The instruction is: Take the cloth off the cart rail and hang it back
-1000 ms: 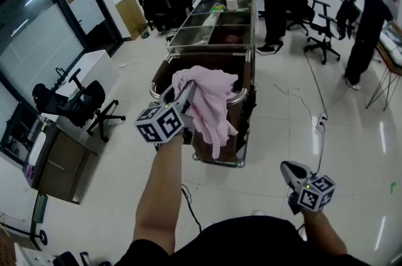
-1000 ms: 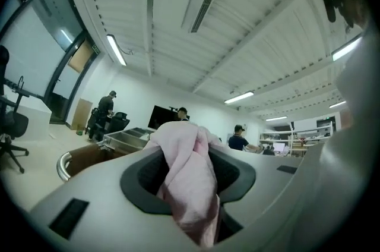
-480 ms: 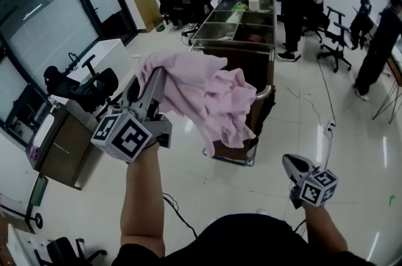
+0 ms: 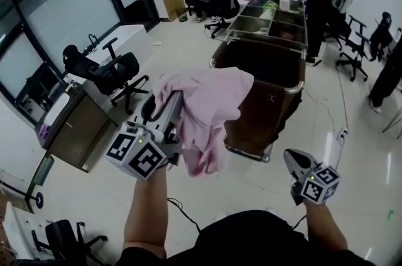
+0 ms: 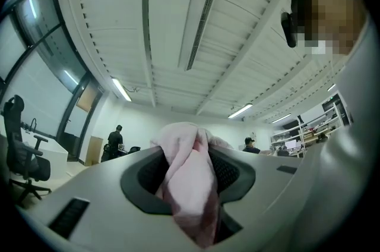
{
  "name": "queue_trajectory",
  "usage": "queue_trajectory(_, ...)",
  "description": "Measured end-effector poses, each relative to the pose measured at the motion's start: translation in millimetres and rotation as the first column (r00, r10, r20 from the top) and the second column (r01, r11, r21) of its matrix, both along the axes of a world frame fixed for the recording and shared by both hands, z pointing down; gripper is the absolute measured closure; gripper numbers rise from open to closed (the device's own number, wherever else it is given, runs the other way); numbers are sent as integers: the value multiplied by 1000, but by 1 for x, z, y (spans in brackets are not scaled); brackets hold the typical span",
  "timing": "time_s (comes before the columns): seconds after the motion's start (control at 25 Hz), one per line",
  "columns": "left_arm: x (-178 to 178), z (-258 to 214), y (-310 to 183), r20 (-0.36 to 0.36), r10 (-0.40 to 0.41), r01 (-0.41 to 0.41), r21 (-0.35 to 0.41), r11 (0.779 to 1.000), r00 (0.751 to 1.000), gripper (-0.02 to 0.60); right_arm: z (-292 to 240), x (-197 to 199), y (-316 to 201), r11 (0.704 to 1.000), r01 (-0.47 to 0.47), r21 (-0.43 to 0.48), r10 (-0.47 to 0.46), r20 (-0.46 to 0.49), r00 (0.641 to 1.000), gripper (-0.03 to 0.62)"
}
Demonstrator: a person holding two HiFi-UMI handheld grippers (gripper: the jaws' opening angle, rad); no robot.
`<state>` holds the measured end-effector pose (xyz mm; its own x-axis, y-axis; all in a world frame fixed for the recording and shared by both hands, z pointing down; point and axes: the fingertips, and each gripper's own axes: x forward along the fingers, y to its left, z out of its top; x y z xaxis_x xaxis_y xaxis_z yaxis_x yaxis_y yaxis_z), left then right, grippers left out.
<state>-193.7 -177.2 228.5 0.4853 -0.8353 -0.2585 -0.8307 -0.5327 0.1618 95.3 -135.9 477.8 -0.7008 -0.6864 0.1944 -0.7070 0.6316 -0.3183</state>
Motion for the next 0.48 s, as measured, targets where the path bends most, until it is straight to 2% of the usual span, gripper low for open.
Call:
queue_trajectory(0.2, -54, -9, 43, -104, -29, 31, 22, 999, 994, 428, 1, -28, 8, 1000, 7, -5, -7, -6, 1000, 574)
queue_trajectory(0.28, -78, -14, 58, -125, -51, 56, 35, 998, 991, 429, 2, -38, 10, 1000, 13, -9, -13, -13, 1000, 574)
queue_trajectory(0.48, -105, -6, 79, -68, -85, 86, 18, 996, 994, 428, 4, -65, 12, 999, 33, -10, -33, -16, 999, 574)
